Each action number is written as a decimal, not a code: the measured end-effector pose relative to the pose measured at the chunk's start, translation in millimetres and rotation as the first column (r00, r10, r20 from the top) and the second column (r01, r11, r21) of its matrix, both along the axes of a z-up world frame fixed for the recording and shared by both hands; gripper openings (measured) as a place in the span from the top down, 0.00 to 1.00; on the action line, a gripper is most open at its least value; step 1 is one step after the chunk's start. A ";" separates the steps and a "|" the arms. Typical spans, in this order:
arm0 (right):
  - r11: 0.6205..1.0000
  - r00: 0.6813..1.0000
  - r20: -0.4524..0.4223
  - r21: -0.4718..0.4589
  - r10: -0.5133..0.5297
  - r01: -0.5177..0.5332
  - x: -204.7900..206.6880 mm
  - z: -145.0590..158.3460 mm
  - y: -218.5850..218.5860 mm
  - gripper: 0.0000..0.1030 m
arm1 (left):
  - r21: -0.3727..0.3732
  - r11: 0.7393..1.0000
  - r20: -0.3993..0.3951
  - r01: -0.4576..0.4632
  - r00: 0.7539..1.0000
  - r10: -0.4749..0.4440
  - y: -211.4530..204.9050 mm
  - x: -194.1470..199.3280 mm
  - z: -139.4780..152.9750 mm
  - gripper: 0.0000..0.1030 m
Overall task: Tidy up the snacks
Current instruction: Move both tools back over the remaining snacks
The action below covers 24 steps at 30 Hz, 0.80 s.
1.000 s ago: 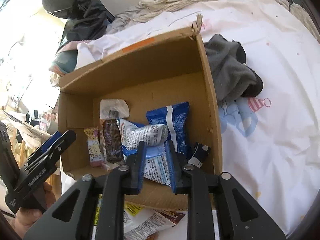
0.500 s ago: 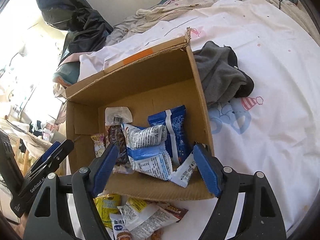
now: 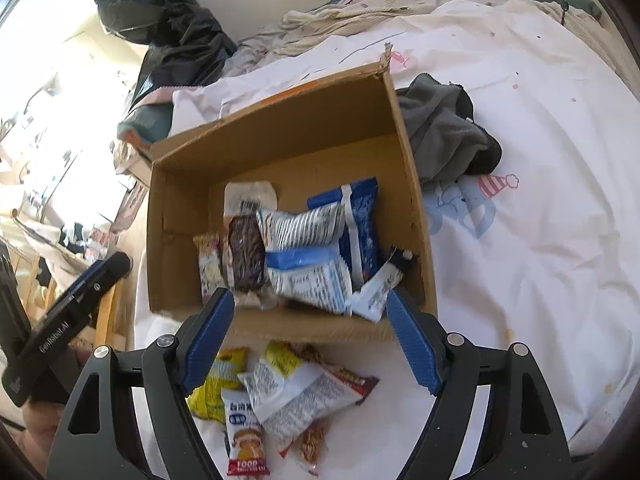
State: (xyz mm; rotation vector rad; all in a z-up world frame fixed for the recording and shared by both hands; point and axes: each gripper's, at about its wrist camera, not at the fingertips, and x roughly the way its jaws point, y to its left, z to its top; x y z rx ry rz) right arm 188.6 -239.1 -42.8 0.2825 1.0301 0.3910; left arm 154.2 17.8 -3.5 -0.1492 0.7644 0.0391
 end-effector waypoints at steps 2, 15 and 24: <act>1.000 1.000 -0.009 0.009 0.005 -0.005 -6.5 -0.7 0.3 0.21 | 0.007 1.000 -0.001 0.000 1.000 0.000 -0.8 -5.6 1.4 0.10; 0.997 0.994 -0.104 0.073 -0.032 0.040 -40.6 -16.2 -6.3 0.08 | -0.020 0.999 -0.112 -0.034 0.993 0.031 5.8 -40.0 -8.7 0.10; 0.985 0.975 -0.203 0.124 -0.093 0.120 -44.1 -37.8 -20.3 0.08 | -0.111 0.980 -0.226 -0.163 0.965 0.134 33.7 -41.9 -31.9 0.10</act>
